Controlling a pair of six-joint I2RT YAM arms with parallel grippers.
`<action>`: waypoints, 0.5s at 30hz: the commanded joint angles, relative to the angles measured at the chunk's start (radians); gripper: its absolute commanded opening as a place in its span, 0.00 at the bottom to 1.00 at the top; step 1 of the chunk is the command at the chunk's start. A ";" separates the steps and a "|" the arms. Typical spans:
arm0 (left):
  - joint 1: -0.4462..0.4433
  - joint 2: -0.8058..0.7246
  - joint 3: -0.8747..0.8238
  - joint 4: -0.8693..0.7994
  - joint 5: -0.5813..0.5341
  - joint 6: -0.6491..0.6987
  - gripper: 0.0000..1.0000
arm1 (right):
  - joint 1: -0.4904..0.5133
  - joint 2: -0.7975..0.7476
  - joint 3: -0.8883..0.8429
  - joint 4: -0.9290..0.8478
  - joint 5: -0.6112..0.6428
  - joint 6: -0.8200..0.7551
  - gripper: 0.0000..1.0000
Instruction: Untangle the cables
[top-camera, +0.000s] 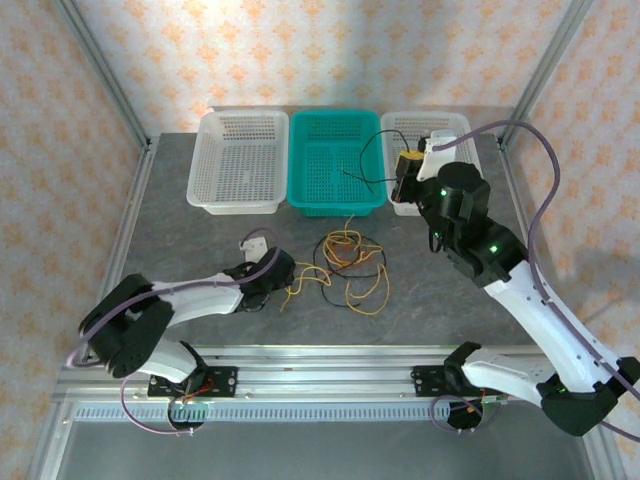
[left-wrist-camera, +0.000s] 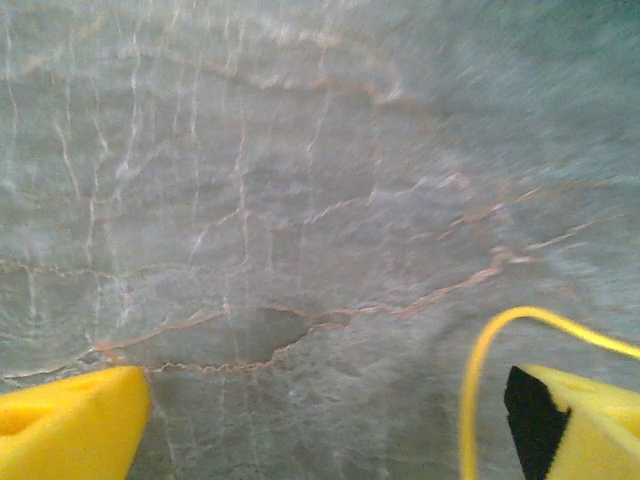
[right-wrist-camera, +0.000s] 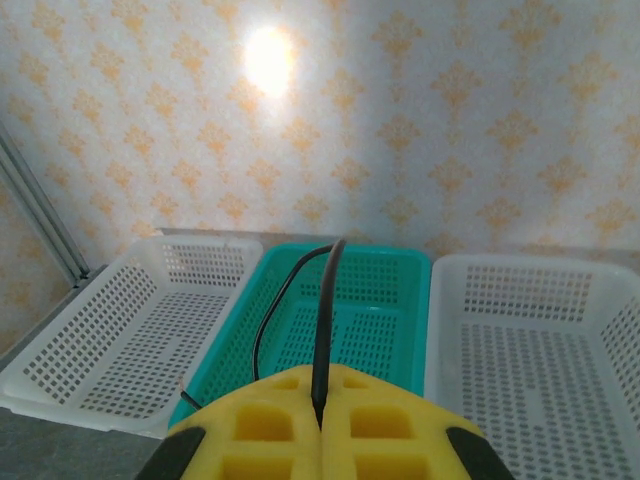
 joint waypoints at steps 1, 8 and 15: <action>0.005 -0.142 0.029 0.032 0.028 0.112 0.98 | -0.004 0.018 -0.041 0.034 0.075 0.114 0.00; 0.006 -0.268 0.155 0.056 0.081 0.258 0.99 | -0.010 0.047 -0.085 0.080 0.217 0.197 0.00; 0.018 -0.188 0.273 0.107 0.092 0.279 0.99 | -0.146 0.106 -0.093 0.157 0.106 0.241 0.00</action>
